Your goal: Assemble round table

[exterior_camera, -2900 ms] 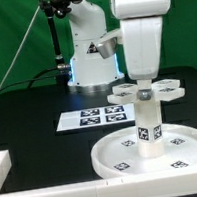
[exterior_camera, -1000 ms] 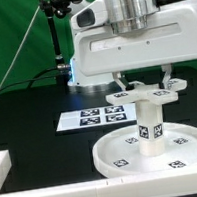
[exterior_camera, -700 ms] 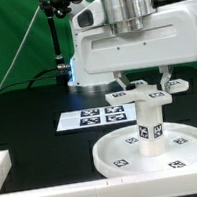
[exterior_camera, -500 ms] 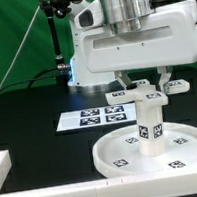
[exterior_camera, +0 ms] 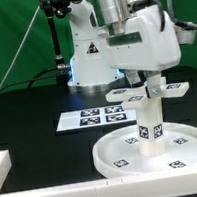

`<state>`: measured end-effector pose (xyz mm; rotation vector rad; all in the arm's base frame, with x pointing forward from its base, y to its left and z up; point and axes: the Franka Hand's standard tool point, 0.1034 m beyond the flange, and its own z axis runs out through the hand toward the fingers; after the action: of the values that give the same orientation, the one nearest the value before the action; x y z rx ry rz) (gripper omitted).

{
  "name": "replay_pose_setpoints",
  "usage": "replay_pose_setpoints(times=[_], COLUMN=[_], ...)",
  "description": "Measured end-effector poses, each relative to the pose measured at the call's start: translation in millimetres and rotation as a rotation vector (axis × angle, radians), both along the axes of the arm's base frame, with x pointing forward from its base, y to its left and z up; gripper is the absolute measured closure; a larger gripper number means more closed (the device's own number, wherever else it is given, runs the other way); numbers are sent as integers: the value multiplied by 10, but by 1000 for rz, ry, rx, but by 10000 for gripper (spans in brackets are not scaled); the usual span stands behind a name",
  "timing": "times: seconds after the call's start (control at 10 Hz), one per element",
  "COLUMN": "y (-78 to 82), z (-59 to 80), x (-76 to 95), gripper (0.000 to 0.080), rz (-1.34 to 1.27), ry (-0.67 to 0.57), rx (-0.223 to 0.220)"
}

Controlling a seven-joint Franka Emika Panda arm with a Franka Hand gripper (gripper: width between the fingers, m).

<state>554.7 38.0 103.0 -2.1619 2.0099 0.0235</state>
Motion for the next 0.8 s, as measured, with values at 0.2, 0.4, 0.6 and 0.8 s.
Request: replay_pose_setpoints(times=[0.2, 0.4, 0.6, 0.8], y=[-6, -4, -12, 5], z=[-1, -2, -6, -8], x=[1, -1, 0, -1], gripper=[354, 354, 354, 273], rz=[-191, -371, -503, -542], ry=[30, 55, 68, 73], rx=[23, 43, 65, 81])
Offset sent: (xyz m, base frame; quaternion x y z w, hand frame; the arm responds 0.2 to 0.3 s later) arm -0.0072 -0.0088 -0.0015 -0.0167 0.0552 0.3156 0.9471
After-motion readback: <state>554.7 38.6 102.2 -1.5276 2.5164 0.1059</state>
